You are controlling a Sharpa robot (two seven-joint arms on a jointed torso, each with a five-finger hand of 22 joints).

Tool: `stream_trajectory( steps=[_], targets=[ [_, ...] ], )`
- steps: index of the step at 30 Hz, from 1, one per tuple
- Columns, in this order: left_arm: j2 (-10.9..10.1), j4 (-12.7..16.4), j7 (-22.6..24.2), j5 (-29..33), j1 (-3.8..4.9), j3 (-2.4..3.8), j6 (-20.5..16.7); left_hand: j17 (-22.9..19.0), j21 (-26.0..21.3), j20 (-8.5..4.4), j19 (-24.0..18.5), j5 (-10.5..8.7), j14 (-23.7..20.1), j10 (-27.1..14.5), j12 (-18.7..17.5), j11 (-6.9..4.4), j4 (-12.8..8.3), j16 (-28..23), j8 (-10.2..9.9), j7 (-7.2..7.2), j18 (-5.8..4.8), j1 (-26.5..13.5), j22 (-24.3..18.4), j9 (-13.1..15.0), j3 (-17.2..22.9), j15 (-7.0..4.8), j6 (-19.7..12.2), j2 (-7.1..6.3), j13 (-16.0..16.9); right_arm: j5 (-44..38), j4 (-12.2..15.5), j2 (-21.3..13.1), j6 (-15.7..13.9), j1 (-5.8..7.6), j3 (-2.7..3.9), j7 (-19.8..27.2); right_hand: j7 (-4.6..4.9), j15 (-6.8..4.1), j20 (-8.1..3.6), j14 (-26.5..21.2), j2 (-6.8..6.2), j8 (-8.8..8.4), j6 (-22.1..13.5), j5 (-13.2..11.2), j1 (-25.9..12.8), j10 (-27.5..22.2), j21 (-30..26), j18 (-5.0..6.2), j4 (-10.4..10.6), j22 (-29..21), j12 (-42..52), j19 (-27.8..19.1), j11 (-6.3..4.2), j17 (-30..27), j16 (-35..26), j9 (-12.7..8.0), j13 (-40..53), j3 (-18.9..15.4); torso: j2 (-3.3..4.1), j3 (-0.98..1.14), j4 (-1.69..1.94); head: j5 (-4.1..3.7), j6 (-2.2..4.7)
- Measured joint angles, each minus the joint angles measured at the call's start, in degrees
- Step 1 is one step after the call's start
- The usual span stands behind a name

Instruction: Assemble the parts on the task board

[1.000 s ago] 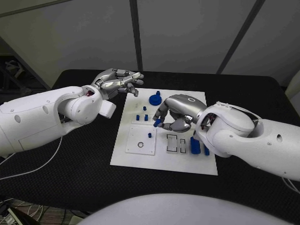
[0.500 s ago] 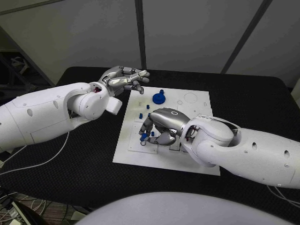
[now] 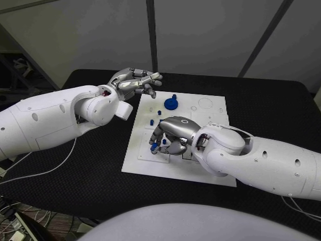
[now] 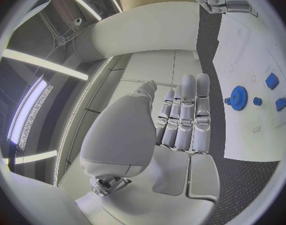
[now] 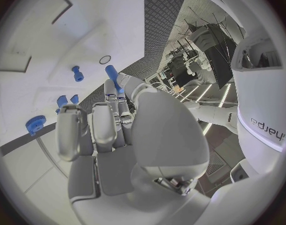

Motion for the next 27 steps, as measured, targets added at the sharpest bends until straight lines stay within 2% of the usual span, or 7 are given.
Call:
stream_trajectory(
  steps=[17,27],
  targets=[
    [0.0,0.1,0.0,0.0,0.02,0.00,0.0,0.0,0.0,0.00,0.0,0.00,0.0,0.0,0.0,0.00,0.0,0.0,0.0,0.00,0.00,0.0,0.0,0.0,0.0,0.00,0.0,0.00,0.0,-0.9,-1.5,0.8,2.6,-0.25,-0.52,-0.1,0.06,0.00,0.00,0.0,-0.02,-0.30,-0.1,0.0,0.5,0.0,0.0,0.00,-0.1,0.0,-0.2,0.0,0.00,0.0,0.0,0.0,0.0,-0.1,-0.02,0.00,0.00,0.16,-0.21],
    [-0.1,0.1,0.0,0.0,0.02,-0.01,0.0,0.0,0.0,0.00,0.0,0.00,0.0,0.0,0.0,0.00,0.0,0.0,0.0,0.00,0.00,0.0,0.0,0.0,0.0,0.00,0.0,0.00,0.0,-1.6,-1.4,0.7,3.7,-0.20,-0.51,-0.5,0.08,0.00,0.00,0.0,-0.10,-0.22,-0.1,0.2,0.5,0.2,0.0,0.00,-0.1,0.0,-0.2,0.0,0.21,0.0,0.0,0.0,0.0,-0.1,-0.04,0.00,-0.01,0.28,-0.32]
  ],
)
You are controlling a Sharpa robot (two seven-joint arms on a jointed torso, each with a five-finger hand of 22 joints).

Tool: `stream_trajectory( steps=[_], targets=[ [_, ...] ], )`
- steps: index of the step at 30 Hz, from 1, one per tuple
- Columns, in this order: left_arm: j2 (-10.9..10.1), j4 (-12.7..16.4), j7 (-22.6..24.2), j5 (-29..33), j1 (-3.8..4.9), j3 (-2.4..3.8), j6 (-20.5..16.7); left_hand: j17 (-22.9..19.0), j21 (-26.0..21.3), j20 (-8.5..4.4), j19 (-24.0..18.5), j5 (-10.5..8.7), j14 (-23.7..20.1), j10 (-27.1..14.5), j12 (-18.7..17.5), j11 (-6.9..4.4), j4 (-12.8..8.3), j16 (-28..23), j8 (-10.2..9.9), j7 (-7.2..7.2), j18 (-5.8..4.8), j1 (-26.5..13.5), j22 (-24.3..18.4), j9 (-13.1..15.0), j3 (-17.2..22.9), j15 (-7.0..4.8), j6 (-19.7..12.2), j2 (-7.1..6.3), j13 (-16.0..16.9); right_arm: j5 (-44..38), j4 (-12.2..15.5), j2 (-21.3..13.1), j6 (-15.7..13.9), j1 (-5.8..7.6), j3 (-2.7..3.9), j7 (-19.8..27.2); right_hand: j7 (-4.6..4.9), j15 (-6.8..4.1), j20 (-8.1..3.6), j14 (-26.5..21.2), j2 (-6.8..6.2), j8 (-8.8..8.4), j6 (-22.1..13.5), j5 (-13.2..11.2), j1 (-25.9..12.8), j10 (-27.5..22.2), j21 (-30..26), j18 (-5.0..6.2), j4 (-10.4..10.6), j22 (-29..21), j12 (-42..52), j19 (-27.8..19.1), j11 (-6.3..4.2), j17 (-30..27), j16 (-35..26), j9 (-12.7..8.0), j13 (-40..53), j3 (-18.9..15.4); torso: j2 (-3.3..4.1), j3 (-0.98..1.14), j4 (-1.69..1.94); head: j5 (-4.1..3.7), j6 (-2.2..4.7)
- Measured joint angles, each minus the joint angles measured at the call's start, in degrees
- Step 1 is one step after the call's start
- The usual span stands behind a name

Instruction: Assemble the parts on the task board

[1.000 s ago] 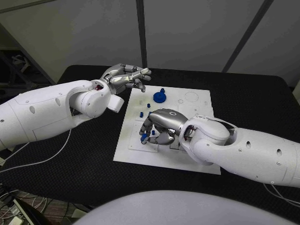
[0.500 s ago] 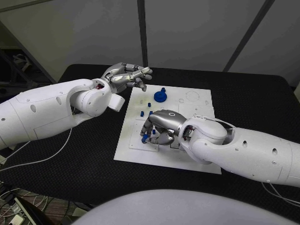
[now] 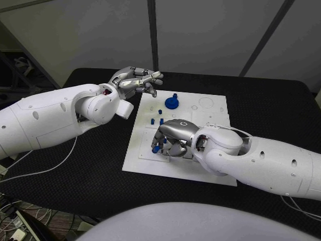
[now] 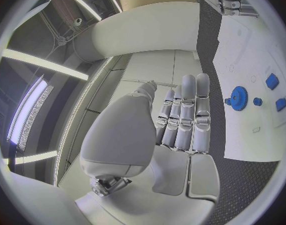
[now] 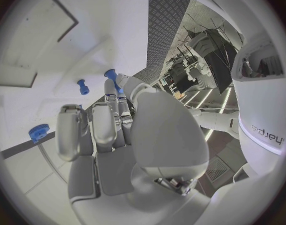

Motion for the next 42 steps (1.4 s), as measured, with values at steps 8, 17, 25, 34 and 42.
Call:
stream_trajectory(
  steps=[8,17,25,34,42],
  targets=[
    [0.0,0.0,0.0,0.0,0.01,0.00,0.0,0.0,0.0,0.00,0.0,0.00,0.0,0.0,0.2,0.00,-0.2,0.0,0.0,0.00,0.00,0.0,-0.1,0.0,-0.2,0.00,0.0,0.00,0.1,-0.7,-0.2,0.4,0.2,0.04,0.02,-0.5,0.09,0.00,0.00,0.0,0.00,0.01,-0.1,0.0,0.0,0.0,0.0,0.00,-0.2,0.0,-0.3,0.0,0.00,-0.3,0.0,0.0,0.0,-0.2,0.00,0.00,-0.01,0.01,0.07],
    [0.0,0.1,0.0,0.0,0.06,0.00,0.0,0.0,0.0,0.00,0.0,0.00,0.0,0.0,0.2,0.00,-0.2,0.0,0.0,0.00,0.00,0.0,-0.1,0.0,-0.2,0.00,0.0,0.00,0.1,-1.2,-0.6,0.9,-0.1,0.07,-0.85,-1.1,1.09,0.22,0.31,-0.2,-0.46,-2.79,-5.3,0.1,-1.5,-2.4,0.0,0.00,0.3,0.0,-2.7,-0.3,1.10,-0.8,0.0,-0.6,-0.3,-0.6,0.02,-0.03,-0.01,0.07,0.08],
    [0.0,0.1,0.0,0.0,0.08,0.00,0.0,0.0,0.0,0.00,0.0,0.00,0.0,0.0,0.2,0.00,0.0,0.0,0.2,-0.21,0.00,0.0,-0.1,0.0,-0.3,0.00,-0.2,0.00,0.1,-1.4,-0.8,0.8,-0.6,-0.11,-1.15,-1.5,-0.46,0.22,0.31,-0.2,-1.51,-3.00,-12.5,-0.3,-2.4,-3.4,0.0,0.00,0.7,0.0,-3.1,-0.3,0.91,-0.9,0.2,-1.3,-0.2,-1.0,0.02,-0.03,-0.03,0.14,0.04],
    [-0.1,0.1,-0.1,0.0,0.09,0.00,0.0,0.0,0.0,0.00,0.0,0.00,0.0,-0.1,0.2,-0.13,0.0,0.0,0.2,-0.20,0.00,0.0,-0.1,0.0,-0.3,0.00,-0.2,0.00,0.0,-1.1,-0.5,0.0,-4.3,-0.09,-1.20,-0.8,-2.08,0.44,1.03,0.0,-2.98,-3.00,-16.9,-1.0,-3.3,-5.7,-1.0,0.00,1.4,0.0,-3.3,-1.0,1.52,-2.3,-0.1,-1.3,-0.2,-3.5,-0.01,0.03,-0.04,0.05,0.11],
    [-0.2,0.0,-0.1,0.0,0.10,0.00,0.0,0.0,0.0,0.00,0.0,0.00,0.0,-0.2,0.2,-0.21,0.0,0.0,0.2,-0.21,0.00,0.0,-0.1,0.0,-0.3,0.00,-0.2,0.00,0.0,0.1,1.2,-2.1,-10.2,-0.11,-1.19,0.7,-1.98,0.84,1.23,0.0,-3.18,-3.00,-17.1,-1.0,-3.5,-6.3,-1.3,0.00,1.7,0.0,-3.1,-1.2,1.73,-3.6,-0.7,-1.2,0.1,-5.1,-0.02,0.07,-0.08,-0.09,0.43]
  ],
)
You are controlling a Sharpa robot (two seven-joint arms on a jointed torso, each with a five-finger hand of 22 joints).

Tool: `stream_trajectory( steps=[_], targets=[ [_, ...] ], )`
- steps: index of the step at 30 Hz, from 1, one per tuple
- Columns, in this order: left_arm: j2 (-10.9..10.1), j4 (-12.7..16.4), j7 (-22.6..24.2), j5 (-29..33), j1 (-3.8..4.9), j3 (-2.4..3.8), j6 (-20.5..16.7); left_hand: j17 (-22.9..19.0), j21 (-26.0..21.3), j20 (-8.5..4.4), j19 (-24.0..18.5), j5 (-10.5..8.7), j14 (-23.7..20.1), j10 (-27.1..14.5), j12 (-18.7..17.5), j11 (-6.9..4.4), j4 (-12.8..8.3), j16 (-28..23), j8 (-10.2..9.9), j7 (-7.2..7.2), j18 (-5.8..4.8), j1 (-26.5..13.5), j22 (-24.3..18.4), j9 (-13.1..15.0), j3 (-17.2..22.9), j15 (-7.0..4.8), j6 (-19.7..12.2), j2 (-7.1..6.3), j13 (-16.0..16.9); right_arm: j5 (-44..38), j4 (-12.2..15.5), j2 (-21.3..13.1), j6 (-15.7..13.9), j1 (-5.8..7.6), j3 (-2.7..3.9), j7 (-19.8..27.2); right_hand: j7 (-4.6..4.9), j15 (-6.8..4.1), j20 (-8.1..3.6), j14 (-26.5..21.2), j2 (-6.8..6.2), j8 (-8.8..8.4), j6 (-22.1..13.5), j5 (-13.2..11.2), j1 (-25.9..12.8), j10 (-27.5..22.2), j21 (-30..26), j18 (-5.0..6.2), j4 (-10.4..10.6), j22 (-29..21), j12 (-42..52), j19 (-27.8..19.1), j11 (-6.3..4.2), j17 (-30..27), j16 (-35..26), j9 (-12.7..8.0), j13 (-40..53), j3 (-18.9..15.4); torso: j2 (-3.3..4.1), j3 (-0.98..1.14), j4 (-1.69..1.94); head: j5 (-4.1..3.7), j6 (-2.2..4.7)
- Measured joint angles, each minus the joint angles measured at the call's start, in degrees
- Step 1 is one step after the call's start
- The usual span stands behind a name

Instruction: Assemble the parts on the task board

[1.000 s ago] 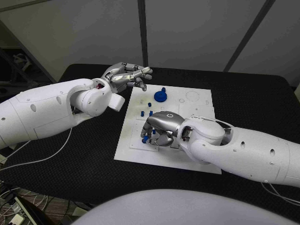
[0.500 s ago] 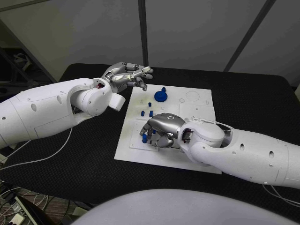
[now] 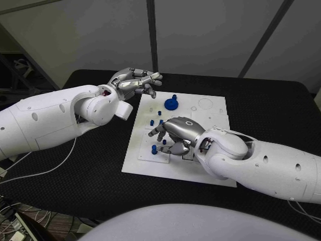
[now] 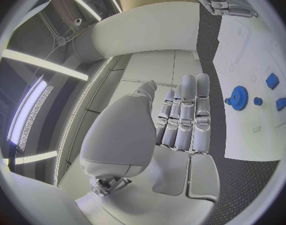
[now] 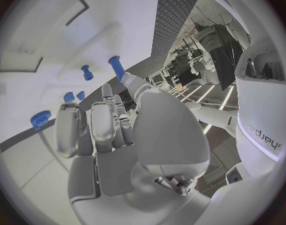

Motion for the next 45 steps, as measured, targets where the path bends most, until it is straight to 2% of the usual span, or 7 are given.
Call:
stream_trajectory(
  steps=[4,7,13,17,21,27,45],
  targets=[
    [0.0,0.0,0.0,0.0,0.00,-0.02,0.0,0.0,0.0,0.00,0.0,0.00,0.0,0.0,0.0,0.00,0.0,0.0,0.0,0.00,0.00,0.0,0.0,0.0,0.0,0.00,0.0,0.00,0.0,1.5,2.5,-3.4,-2.3,-0.02,0.15,0.6,2.50,0.00,0.00,0.0,0.00,1.71,3.8,0.0,0.0,0.8,0.0,0.00,0.4,0.0,1.9,0.0,-0.74,0.1,0.0,0.8,0.7,-0.7,-0.08,0.01,-0.06,-0.34,0.20],
    [-0.1,-0.1,0.0,0.0,0.00,-0.03,0.0,0.0,0.0,0.00,0.0,0.00,0.0,0.0,0.0,0.00,0.0,0.0,0.0,0.00,0.00,0.0,-0.1,0.0,0.0,0.00,0.0,0.00,0.0,4.3,4.9,-7.4,-3.1,0.09,1.63,0.6,3.57,0.00,-0.15,0.0,0.20,3.30,7.5,0.0,-0.2,4.5,0.2,0.00,1.1,0.0,4.5,0.2,-0.61,1.0,0.4,1.3,1.9,-1.5,-0.14,0.01,-0.13,-0.88,0.53],
    [-1.1,0.4,-0.1,0.0,-0.06,-0.50,0.0,0.0,-0.2,0.00,0.0,0.00,0.0,0.0,0.2,0.00,0.2,0.0,0.0,0.00,0.00,0.0,-0.1,0.0,-0.2,0.00,0.0,0.00,0.0,12.4,9.5,-16.0,-3.5,0.87,3.69,-2.9,2.46,-1.28,-1.76,0.0,-0.10,4.91,9.6,3.5,-4.7,11.9,2.7,-0.95,4.4,0.0,15.5,2.6,-2.25,5.4,3.7,1.7,9.8,-6.3,-0.38,0.04,-0.61,-2.33,1.51],
    [-1.9,0.9,-0.1,0.0,-0.16,-0.72,0.0,0.0,-0.2,0.00,0.0,0.00,0.0,0.0,0.2,0.00,0.2,0.0,0.0,0.00,0.00,0.0,-0.1,0.0,-0.2,0.00,0.0,0.00,0.0,16.4,12.6,-21.5,-2.0,0.96,4.30,-7.7,1.62,-1.99,-2.06,-0.1,0.54,8.14,9.6,6.2,-6.7,11.4,4.3,-0.95,7.9,0.0,40.5,2.9,-3.02,10.2,6.9,2.9,36.1,-12.4,-0.53,0.18,-1.12,-3.63,1.83],
    [-2.1,1.2,0.0,0.0,-0.17,-0.75,0.0,0.0,-0.2,0.00,0.0,0.00,0.0,0.0,0.2,0.00,0.2,0.0,0.0,0.00,0.00,0.0,-0.1,0.0,-0.1,0.00,0.0,0.00,0.0,18.3,14.4,-24.5,-0.6,0.96,4.45,-11.9,1.47,-1.99,-2.06,-0.1,1.70,11.54,9.5,6.2,-6.5,11.4,4.9,-1.44,10.6,0.0,55.1,2.9,-3.40,12.8,8.6,4.7,52.5,-16.5,-0.68,0.18,-1.54,-5.47,2.18],
    [-2.3,1.5,0.1,0.0,-0.46,-0.84,-0.1,0.0,-0.2,0.21,0.2,0.00,0.0,0.0,0.2,0.00,0.2,0.0,0.0,0.00,-0.01,0.0,-0.1,0.0,-0.1,0.00,0.0,0.00,0.0,18.6,15.7,-27.0,0.0,0.66,4.47,-17.7,1.02,-1.99,-2.06,-0.1,2.66,13.38,8.2,6.9,-5.2,11.2,5.5,-1.83,11.1,0.0,58.2,2.9,-3.19,13.9,9.0,6.1,56.6,-19.6,-0.82,0.16,-1.87,-7.57,2.48],
    [-2.4,1.8,0.4,0.0,-0.60,-0.85,-0.4,0.0,-0.2,0.21,0.2,0.00,0.0,0.0,0.2,0.00,0.2,0.0,0.2,0.00,0.00,0.0,-0.1,0.0,-0.1,0.00,0.0,0.00,0.1,15.7,15.2,-24.7,2.2,-1.45,3.91,-29.4,1.00,-1.98,-2.06,-0.1,3.05,14.82,7.3,7.2,-5.5,12.6,6.0,-1.82,11.5,0.0,62.1,2.9,-3.18,15.8,10.2,7.7,62.4,-24.3,-0.87,0.01,-1.96,-7.94,2.57]
  ],
)
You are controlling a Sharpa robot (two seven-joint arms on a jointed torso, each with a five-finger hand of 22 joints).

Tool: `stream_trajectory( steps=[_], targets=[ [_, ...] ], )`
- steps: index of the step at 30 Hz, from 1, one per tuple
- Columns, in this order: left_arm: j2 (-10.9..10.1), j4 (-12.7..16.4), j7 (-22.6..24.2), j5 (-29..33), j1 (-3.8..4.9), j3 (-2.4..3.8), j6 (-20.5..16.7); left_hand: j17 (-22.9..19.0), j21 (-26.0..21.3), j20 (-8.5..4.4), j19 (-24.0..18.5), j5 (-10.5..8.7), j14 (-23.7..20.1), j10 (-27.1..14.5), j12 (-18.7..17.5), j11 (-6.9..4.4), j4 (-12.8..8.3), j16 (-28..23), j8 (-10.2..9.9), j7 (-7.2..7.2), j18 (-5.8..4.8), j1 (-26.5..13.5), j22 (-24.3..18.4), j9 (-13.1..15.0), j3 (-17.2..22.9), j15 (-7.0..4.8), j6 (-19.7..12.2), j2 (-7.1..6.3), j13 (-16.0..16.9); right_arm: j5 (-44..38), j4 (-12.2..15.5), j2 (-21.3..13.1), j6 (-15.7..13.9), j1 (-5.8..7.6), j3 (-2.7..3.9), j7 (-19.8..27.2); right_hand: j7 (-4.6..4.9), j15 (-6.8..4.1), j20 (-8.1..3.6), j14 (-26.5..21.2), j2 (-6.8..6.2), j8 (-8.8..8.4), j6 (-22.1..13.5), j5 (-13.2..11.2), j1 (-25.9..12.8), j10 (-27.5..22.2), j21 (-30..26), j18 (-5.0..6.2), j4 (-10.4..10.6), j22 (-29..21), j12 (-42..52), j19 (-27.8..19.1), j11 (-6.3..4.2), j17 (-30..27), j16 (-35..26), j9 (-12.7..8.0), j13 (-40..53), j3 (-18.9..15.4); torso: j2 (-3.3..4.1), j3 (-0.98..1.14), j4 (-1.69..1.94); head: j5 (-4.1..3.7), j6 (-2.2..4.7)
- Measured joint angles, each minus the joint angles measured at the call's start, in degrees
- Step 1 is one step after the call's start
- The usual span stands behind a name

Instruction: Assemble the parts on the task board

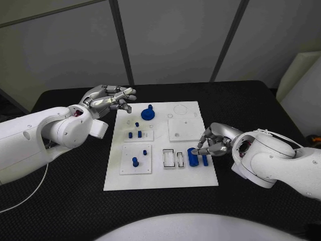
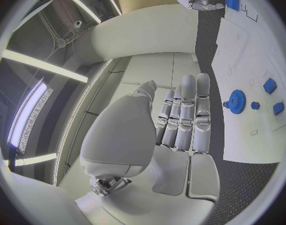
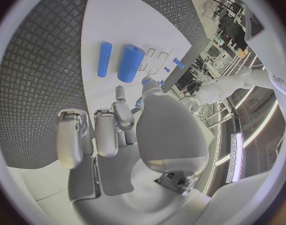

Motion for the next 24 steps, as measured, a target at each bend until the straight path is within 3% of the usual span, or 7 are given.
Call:
stream_trajectory(
  steps=[15,24],
  targets=[
    [0.0,0.1,0.1,0.0,0.00,-0.01,-0.2,0.0,0.0,0.00,0.0,0.00,0.0,0.0,0.0,0.00,0.0,0.0,0.0,0.00,0.00,0.0,0.0,0.0,0.0,0.00,0.0,0.00,0.0,-0.5,-1.5,3.0,2.1,-2.36,-0.03,-1.8,0.00,0.01,0.00,0.0,0.51,0.38,0.0,0.0,-0.7,0.0,0.0,0.01,-0.1,0.0,0.0,0.0,0.00,0.0,0.0,0.3,0.2,-0.8,0.12,0.00,-0.09,0.26,-0.42],
    [-0.1,0.1,0.1,0.0,0.00,-0.01,-0.2,0.0,0.0,0.00,0.0,0.00,0.0,0.0,0.0,0.00,0.0,0.0,0.0,0.00,0.00,0.0,0.0,0.0,0.0,0.00,0.0,0.00,0.0,-1.0,-3.5,5.2,2.7,-2.77,0.36,-1.8,-0.01,0.01,0.00,0.0,0.55,1.35,0.3,0.0,-0.6,0.0,0.0,0.01,-0.2,0.0,0.0,0.0,0.00,0.1,0.0,1.0,0.5,-1.0,0.12,-0.03,-0.08,0.15,-0.48]
  ],
)
